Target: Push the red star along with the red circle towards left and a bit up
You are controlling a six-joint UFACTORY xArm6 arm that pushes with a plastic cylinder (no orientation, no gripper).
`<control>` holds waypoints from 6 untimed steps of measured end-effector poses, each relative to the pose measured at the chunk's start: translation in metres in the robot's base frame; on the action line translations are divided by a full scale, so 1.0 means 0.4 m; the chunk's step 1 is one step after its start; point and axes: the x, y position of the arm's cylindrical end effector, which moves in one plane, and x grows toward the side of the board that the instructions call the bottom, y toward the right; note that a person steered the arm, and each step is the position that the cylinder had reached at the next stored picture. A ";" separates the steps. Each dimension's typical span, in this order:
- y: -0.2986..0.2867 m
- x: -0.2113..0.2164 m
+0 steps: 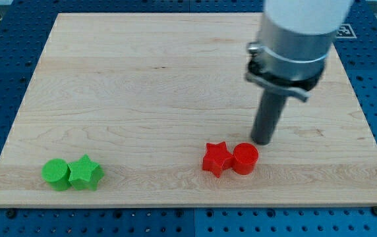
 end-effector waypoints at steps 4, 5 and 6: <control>0.044 0.147; -0.096 0.149; -0.222 0.153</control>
